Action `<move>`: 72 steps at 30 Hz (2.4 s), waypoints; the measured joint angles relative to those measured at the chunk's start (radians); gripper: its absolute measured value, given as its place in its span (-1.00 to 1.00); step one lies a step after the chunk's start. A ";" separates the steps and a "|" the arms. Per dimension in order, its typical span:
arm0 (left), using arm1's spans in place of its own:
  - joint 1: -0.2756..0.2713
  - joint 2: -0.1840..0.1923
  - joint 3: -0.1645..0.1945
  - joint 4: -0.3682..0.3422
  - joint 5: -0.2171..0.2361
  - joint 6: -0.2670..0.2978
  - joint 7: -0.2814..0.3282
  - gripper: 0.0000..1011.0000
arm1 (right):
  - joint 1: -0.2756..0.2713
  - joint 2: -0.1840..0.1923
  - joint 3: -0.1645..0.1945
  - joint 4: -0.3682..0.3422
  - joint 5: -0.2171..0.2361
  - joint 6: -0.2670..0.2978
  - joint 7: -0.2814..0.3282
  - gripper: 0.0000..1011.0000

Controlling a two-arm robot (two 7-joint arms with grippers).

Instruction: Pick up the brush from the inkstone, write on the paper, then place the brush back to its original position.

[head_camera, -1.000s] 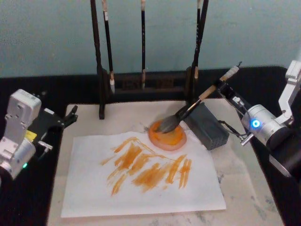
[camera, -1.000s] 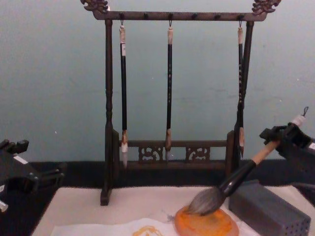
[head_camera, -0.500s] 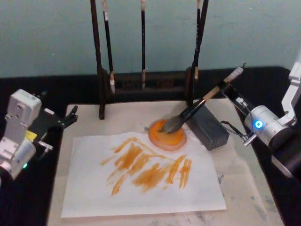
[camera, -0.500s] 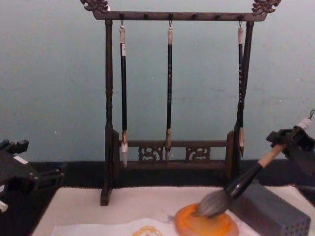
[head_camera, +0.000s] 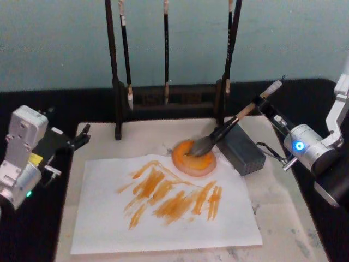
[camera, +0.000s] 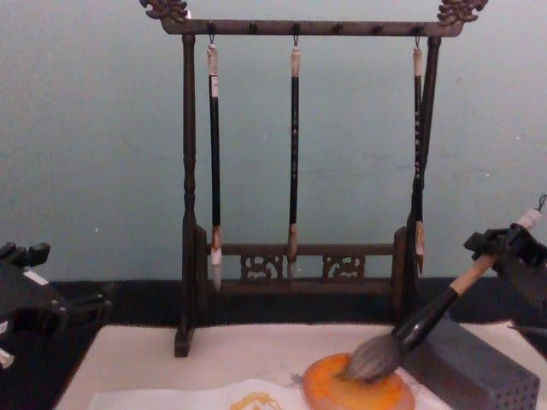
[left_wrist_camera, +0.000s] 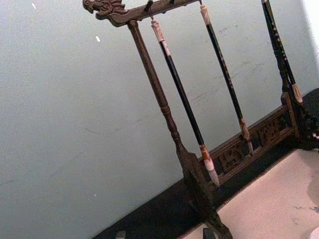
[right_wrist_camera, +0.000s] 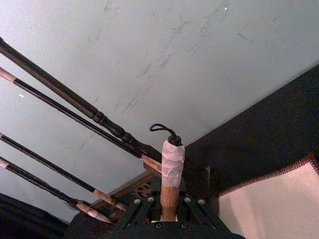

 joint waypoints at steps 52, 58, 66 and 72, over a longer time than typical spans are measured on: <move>0.000 0.000 0.000 0.000 0.000 0.000 0.000 0.98 | 0.049 0.005 -0.068 0.082 0.091 0.004 -0.006 -0.69; 0.000 0.000 0.000 0.000 0.000 0.000 0.000 0.98 | 0.049 0.005 -0.068 0.082 0.091 0.004 -0.006 -0.69; 0.000 0.000 0.000 0.000 0.000 0.000 0.000 0.98 | 0.048 0.004 -0.067 0.082 0.091 0.004 -0.006 -0.31; 0.000 0.000 0.000 0.000 0.000 0.000 0.000 0.98 | 0.048 0.004 -0.066 0.081 0.091 0.004 -0.005 0.06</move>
